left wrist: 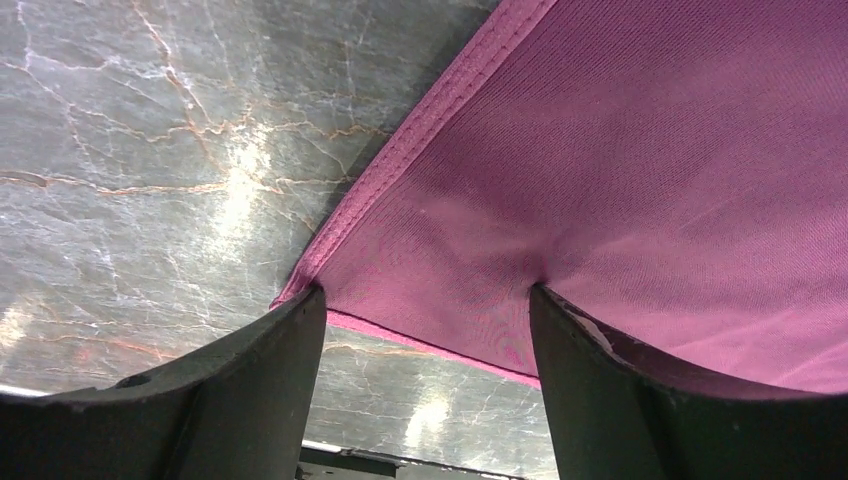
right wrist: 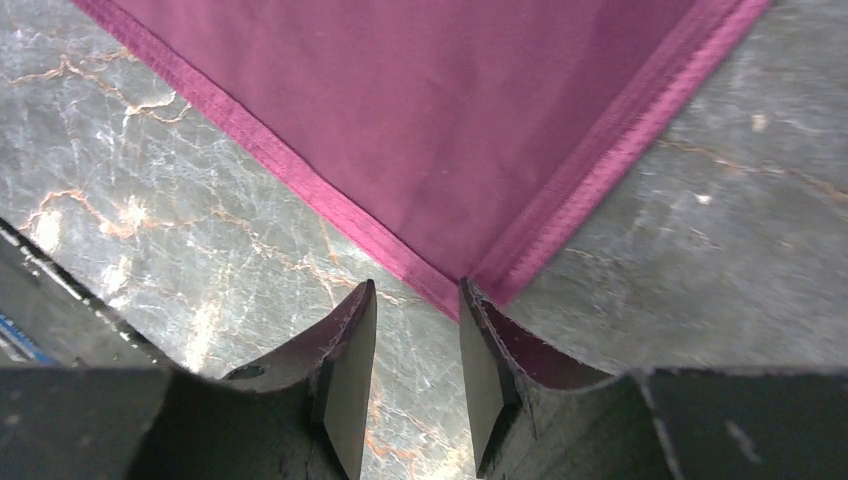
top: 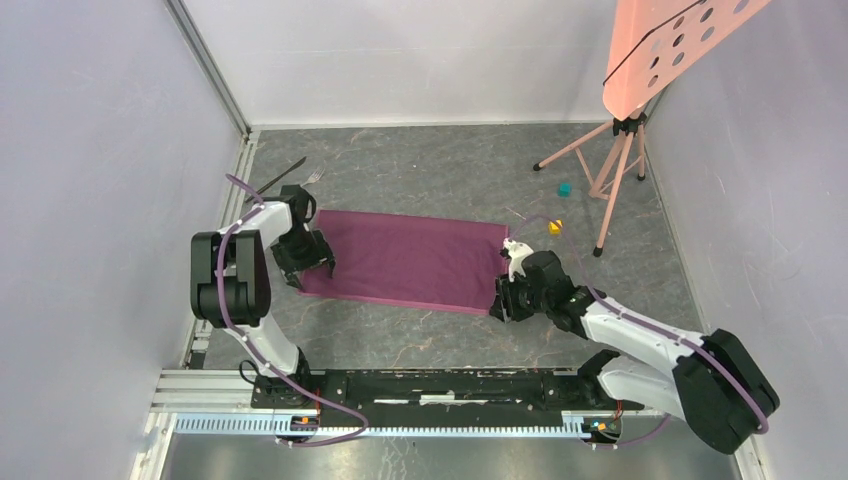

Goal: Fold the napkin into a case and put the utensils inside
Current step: Smooth out the rectangle-folded napkin at the center of the board.

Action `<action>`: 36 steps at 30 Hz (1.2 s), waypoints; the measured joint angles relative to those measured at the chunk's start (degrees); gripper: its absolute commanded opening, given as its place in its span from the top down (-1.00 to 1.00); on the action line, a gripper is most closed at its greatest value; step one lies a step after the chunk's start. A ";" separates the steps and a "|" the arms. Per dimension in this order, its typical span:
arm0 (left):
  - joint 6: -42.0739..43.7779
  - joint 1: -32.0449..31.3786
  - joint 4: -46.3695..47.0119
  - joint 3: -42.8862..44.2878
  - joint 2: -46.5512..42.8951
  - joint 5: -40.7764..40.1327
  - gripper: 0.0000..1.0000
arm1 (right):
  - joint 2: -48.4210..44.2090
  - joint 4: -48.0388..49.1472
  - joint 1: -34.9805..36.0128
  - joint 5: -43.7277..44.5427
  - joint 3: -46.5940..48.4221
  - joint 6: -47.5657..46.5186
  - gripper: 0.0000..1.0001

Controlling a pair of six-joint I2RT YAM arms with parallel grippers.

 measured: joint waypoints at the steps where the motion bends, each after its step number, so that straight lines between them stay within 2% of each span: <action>1: 0.02 0.00 0.00 0.00 -0.09 -0.31 -0.63 | -1.20 -1.11 0.00 0.96 0.11 -0.50 0.14; 7: 0.02 0.02 -0.20 0.00 -4.61 -1.09 -0.72 | -4.20 -6.73 0.07 3.67 3.93 -2.36 0.11; 12: 0.02 0.00 0.04 0.81 -9.66 4.20 -0.77 | 0.52 -2.29 0.07 1.38 7.13 -1.84 0.15; 17: 0.00 0.00 1.97 2.45 -5.60 7.02 -0.78 | 6.80 3.32 0.07 -0.76 6.78 -0.44 0.15; 23: -0.04 0.00 3.50 -0.57 -1.60 6.45 -0.80 | 5.42 6.05 0.07 -0.02 1.25 -0.48 0.12; 29: -0.02 0.00 2.56 -4.37 -8.07 5.95 -1.00 | -2.10 1.11 0.07 2.12 -0.72 -1.51 -0.32; 33: -0.07 0.04 4.24 0.35 -10.23 10.64 -1.00 | 1.03 -0.42 -1.38 2.27 5.27 -3.39 -0.48; 34: -0.07 0.07 5.22 2.08 -9.44 12.15 -1.00 | 3.52 0.02 -2.45 1.49 8.13 -3.63 -0.91; 36: -0.11 0.11 7.87 5.92 -6.84 15.15 -1.00 | 8.72 1.84 -4.74 -0.35 13.49 -3.61 -0.96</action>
